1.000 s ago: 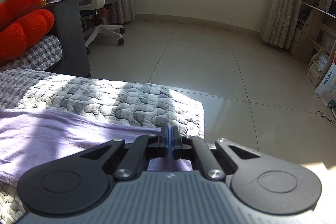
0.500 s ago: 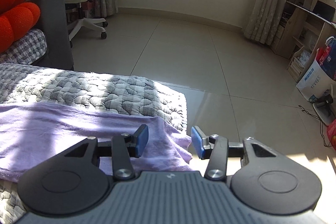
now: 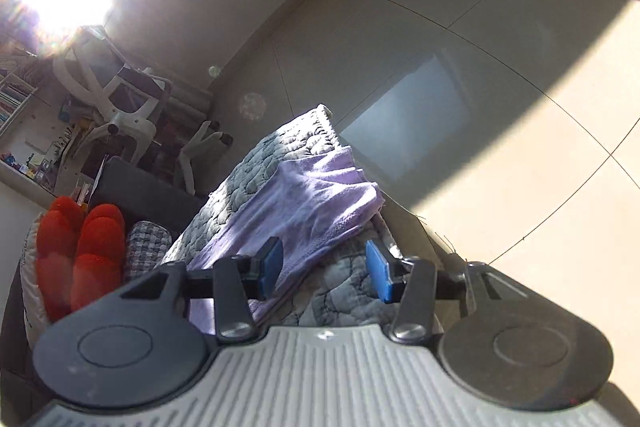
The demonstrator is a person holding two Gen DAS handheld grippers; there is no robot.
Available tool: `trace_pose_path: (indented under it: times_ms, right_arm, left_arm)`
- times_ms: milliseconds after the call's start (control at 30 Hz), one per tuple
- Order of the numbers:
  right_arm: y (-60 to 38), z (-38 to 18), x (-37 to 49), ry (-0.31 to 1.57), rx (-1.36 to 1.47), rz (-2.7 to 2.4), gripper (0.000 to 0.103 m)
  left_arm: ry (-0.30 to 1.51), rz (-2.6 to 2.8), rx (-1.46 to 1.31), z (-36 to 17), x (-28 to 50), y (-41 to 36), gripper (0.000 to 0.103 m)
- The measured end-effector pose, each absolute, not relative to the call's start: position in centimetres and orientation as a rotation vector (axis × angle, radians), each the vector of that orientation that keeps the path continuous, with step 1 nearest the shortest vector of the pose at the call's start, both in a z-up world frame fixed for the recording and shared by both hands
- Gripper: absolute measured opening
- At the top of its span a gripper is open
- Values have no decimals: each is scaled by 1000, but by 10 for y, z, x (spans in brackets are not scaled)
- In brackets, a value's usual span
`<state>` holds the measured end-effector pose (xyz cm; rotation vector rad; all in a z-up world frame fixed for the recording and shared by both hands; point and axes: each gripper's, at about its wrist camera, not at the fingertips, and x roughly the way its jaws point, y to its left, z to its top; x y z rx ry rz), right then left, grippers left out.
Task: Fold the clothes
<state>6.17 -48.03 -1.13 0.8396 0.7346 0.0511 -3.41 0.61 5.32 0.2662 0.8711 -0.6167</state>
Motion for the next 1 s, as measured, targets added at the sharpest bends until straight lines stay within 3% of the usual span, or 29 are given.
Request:
trace_pose_path:
  times_ms: [233, 367, 500, 533, 567, 600, 833, 1000]
  right_arm:
    - [-461, -19, 67, 758, 814, 88, 50]
    - [-470, -28, 69, 715, 925, 72, 50]
    - [-467, -29, 68, 700, 916, 70, 50]
    - [-467, -28, 68, 699, 915, 70, 50]
    - [-467, -28, 67, 698, 913, 70, 50]
    - [-468, -28, 66, 697, 914, 69, 50]
    - [-461, -33, 65, 666, 867, 37, 50]
    - [-460, -33, 64, 621, 837, 17, 48]
  left_arm:
    - [893, -579, 306, 45, -33, 7, 28]
    - [871, -524, 313, 45, -28, 11, 40]
    - [864, -490, 306, 42, -23, 11, 39]
    - [866, -479, 316, 40, -22, 10, 34]
    - [871, -473, 321, 38, -20, 10, 17]
    - [875, -468, 324, 36, -19, 9, 10]
    - [840, -469, 378, 38, -24, 3, 3]
    - [807, -483, 214, 64, -20, 27, 3]
